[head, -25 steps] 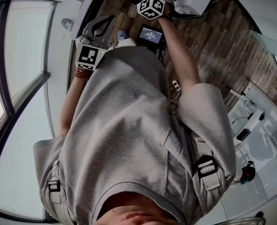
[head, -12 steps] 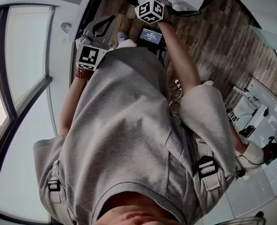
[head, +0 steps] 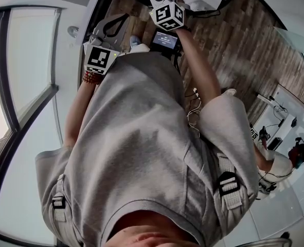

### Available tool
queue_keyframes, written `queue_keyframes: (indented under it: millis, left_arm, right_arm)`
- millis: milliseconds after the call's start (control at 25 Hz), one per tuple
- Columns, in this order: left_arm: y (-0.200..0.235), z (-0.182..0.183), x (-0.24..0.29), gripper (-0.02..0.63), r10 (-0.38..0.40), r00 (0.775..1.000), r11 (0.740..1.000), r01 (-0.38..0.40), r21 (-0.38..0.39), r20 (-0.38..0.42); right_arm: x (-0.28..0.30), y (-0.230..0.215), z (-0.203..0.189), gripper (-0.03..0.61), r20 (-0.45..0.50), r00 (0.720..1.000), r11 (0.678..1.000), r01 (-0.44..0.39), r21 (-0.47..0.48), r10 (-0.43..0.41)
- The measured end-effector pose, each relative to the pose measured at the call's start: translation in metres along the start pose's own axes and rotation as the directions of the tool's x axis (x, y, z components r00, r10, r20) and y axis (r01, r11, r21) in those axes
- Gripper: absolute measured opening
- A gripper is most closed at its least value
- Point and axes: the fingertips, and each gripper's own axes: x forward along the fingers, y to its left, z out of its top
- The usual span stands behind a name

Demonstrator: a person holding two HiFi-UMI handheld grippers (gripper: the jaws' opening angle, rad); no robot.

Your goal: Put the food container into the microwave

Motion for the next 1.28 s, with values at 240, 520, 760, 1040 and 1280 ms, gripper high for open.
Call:
queue_keyframes:
  millis: [240,520,760,1040,1280]
  left_arm:
    - [0.008,0.008,0.001,0.002,0.016,1.000,1.000,-0.016,0.006,0.018]
    - [0.015,0.019,0.011,0.002,0.019,0.999,1.000,-0.020,0.020,0.048]
    - [0.020,0.037,0.018,0.002,0.001,0.997,0.999,-0.004,0.035,0.075]
    - [0.019,0.054,0.028,0.002,-0.017,0.993,0.997,0.008,0.070,0.120]
    - [0.014,0.064,0.035,0.002,-0.020,0.988,0.997,0.008,0.075,0.153]
  right_arm:
    - [-0.023,-0.009,0.021,0.084,0.068,0.997,0.997,0.021,0.071,-0.025]
    - [-0.050,-0.021,0.046,0.084,0.145,0.986,0.993,0.061,0.105,-0.076]
    - [-0.075,-0.037,0.065,0.086,0.198,0.971,0.979,0.101,0.177,-0.136]
    - [-0.113,-0.043,0.085,0.092,0.347,0.931,0.967,0.026,0.253,-0.116]
    - [-0.150,-0.040,0.097,0.081,0.416,0.904,0.979,0.013,0.202,-0.098]
